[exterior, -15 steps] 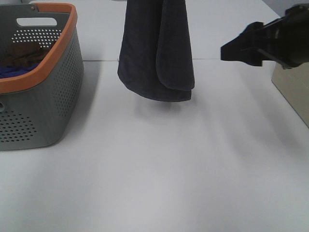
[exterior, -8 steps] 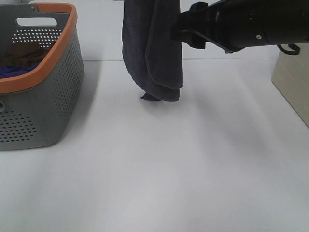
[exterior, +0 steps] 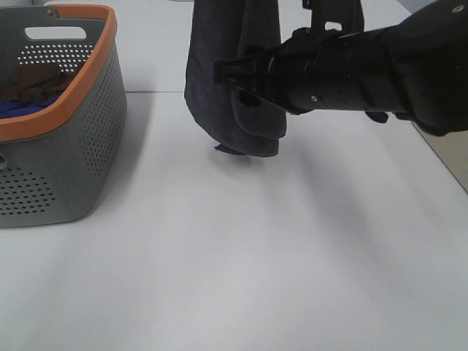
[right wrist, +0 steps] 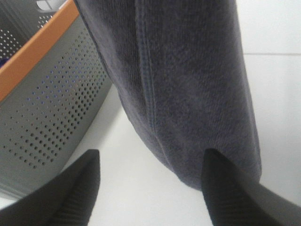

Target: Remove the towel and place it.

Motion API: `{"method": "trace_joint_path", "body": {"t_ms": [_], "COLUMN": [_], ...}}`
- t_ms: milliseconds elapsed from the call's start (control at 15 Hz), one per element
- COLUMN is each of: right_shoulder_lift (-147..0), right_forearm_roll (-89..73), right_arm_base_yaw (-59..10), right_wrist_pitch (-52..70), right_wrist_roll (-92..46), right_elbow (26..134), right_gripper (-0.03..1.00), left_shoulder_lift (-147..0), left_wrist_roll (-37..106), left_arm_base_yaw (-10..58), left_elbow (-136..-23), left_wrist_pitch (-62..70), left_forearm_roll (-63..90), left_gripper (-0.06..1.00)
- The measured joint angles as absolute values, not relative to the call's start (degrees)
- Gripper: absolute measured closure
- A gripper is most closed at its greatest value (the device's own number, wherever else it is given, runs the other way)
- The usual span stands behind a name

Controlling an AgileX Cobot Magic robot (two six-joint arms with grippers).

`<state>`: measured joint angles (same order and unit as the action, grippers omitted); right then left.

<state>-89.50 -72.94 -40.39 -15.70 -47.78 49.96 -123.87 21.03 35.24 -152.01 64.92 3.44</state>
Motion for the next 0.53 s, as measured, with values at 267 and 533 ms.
{"method": "trace_joint_path", "body": {"t_ms": [267, 533], "right_shoulder_lift": [-94.9, -100.3], "right_forearm_roll": [-72.9, -72.8], "right_arm_base_yaw": [-40.6, -40.6], "right_wrist_pitch": [-15.4, -15.8], "right_wrist_roll": [-43.4, -42.8], "right_elbow": [50.8, 57.8], "right_gripper": [0.41, 0.42], "left_shoulder_lift": [-123.9, -123.9], "left_wrist_roll": [21.0, 21.0], "left_arm_base_yaw": [35.2, 35.2], "left_elbow": [-152.0, -152.0], "left_wrist_pitch": [64.9, 64.6], "left_forearm_roll": [3.4, 3.4], "left_gripper": [0.94, 0.94]}}
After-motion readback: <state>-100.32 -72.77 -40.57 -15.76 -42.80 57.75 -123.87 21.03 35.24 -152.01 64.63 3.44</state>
